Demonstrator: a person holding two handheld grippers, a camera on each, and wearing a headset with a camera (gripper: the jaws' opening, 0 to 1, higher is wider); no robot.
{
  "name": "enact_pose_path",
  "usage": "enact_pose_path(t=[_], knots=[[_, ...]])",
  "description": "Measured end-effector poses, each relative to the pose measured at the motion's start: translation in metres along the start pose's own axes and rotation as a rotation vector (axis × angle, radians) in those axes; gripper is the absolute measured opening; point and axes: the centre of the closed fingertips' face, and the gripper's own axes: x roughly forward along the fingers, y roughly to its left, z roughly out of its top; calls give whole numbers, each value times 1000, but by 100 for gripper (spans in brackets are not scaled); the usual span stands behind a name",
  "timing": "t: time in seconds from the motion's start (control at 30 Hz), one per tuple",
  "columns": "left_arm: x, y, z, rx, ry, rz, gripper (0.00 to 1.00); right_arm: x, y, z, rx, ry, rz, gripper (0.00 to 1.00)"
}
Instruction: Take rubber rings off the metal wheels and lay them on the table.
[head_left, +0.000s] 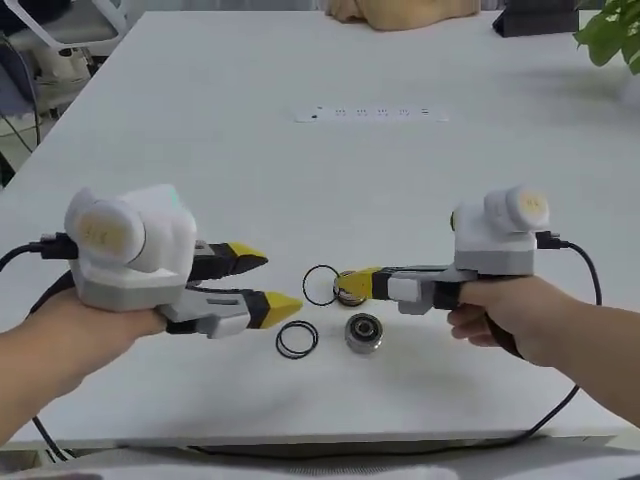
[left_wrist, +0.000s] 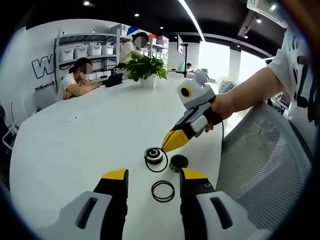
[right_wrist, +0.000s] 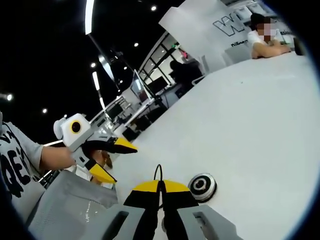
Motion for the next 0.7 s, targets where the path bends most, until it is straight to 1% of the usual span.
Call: enact_pose_path(t=[0.17, 0.33, 0.37, 0.53, 0.7], knots=[[-10, 1, -8, -19, 8, 9, 40, 5, 6, -5, -12, 26, 16, 0], [-18, 6, -14, -31, 12, 27, 40, 12, 9, -18, -26, 84, 25, 0], [-19, 7, -14, -35, 12, 31, 40, 13, 9, -20, -30, 93, 28, 0], [-23, 10, -16, -44, 10, 43, 40, 21, 18, -30, -39, 134, 42, 0], [-25, 10, -16, -45, 9, 46, 40, 26, 22, -34, -47, 152, 43, 0]])
